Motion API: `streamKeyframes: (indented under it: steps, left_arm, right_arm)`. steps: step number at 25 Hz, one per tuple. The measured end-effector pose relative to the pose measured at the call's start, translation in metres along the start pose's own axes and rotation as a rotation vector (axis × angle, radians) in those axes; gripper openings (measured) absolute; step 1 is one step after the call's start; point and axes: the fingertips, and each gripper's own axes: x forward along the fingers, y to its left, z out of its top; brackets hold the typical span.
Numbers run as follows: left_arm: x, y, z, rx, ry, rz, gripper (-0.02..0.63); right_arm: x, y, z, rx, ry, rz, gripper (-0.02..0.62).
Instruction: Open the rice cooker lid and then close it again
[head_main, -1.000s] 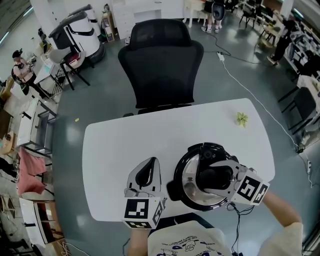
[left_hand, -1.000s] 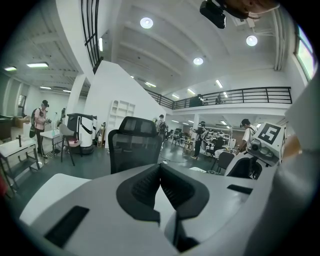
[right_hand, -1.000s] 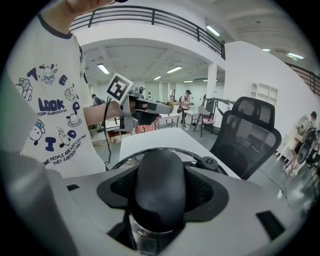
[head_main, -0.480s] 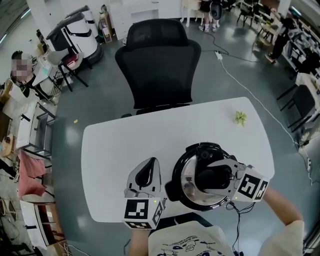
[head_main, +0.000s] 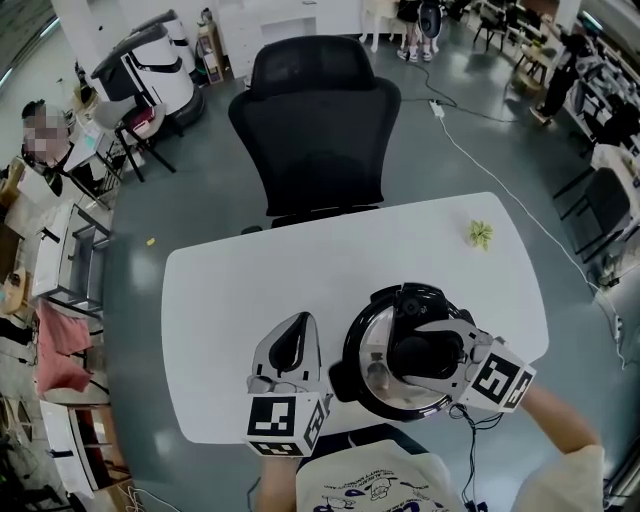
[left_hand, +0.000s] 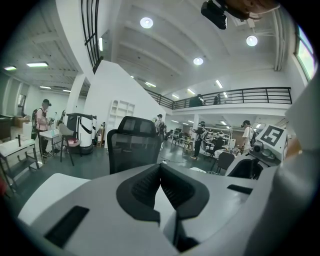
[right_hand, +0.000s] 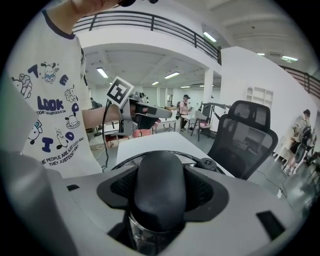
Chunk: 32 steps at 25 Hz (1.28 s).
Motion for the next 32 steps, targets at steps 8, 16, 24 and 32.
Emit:
streamKeyframes:
  steps: [8, 16, 24, 32]
  left_arm:
    - [0.003, 0.001, 0.000, 0.004, 0.003, -0.003, 0.014]
    - [0.005, -0.003, 0.001, 0.002, 0.003, -0.010, 0.014]
    - [0.004, -0.008, 0.001, 0.006, 0.002, -0.022, 0.014]
    - [-0.001, -0.008, 0.003, 0.012, -0.007, -0.023, 0.014]
  right_arm:
    - [0.001, 0.001, 0.001, 0.033, 0.005, -0.034, 0.298]
    - [-0.003, 0.000, 0.002, -0.021, -0.083, -0.093, 0.301]
    - [0.001, 0.001, 0.004, 0.037, -0.026, -0.048, 0.301]
    - [0.003, 0.002, -0.005, 0.087, 0.179, -0.008, 0.305]
